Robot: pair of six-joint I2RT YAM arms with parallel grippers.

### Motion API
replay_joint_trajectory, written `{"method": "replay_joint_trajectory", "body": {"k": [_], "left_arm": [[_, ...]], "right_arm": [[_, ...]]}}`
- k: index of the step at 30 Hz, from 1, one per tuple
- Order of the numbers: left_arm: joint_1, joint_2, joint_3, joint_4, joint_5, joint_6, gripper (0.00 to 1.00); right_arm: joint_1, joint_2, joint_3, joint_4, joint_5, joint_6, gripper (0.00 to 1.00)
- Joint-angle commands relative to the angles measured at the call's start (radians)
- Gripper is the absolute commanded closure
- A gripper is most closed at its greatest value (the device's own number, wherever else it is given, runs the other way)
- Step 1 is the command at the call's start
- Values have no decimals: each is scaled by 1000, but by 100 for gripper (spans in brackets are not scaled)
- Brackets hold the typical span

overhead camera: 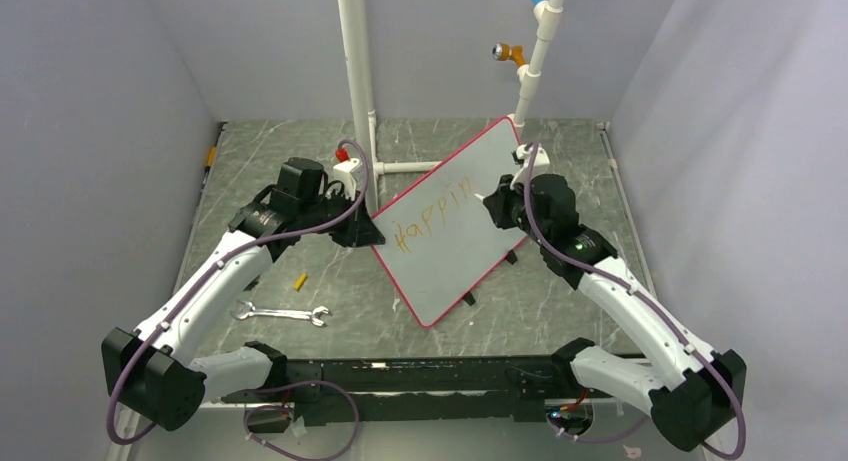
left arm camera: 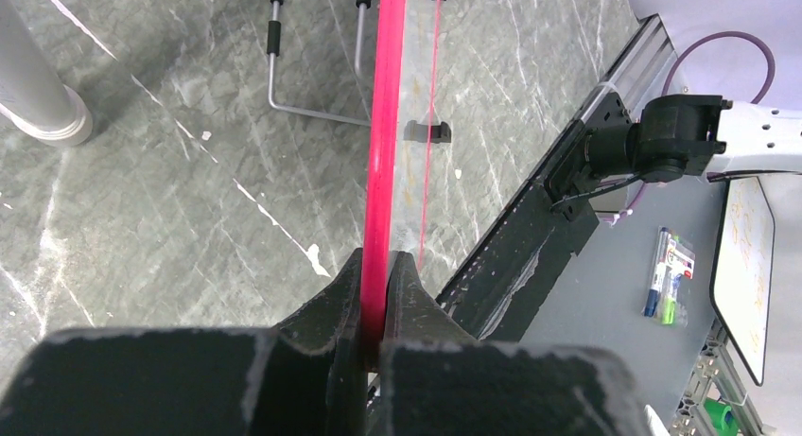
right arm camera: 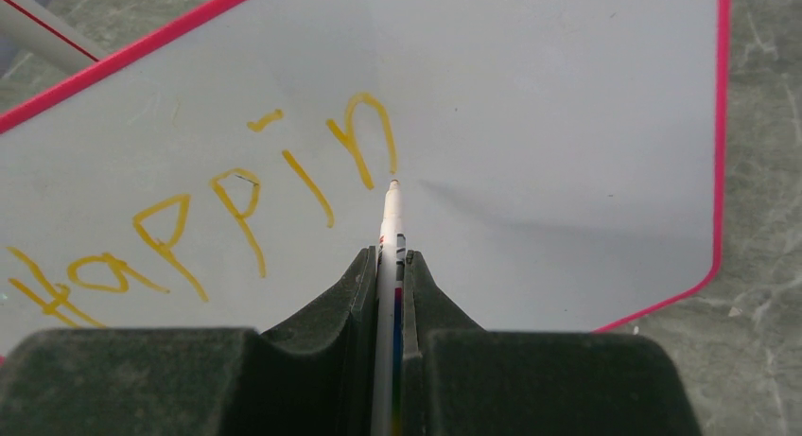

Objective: Write a sentence on the whiteboard

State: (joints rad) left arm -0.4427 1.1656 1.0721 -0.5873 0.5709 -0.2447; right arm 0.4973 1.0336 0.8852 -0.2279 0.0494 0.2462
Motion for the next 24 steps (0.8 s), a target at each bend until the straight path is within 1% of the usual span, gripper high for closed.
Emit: {"method": "replay_joint_trajectory", "body": {"k": [1,6,24], "left_arm": [[8,0,7,17,-261,215,100],[6,-3,8,17,-259,217,100],[-4,-7,6,13,-284,223,100]], "right_arm": [[0,-68,50,-3,49,-2,100],[-1,-57,64,9,64,-10,100],[-2,55,110,77,41,-18,100]]}}
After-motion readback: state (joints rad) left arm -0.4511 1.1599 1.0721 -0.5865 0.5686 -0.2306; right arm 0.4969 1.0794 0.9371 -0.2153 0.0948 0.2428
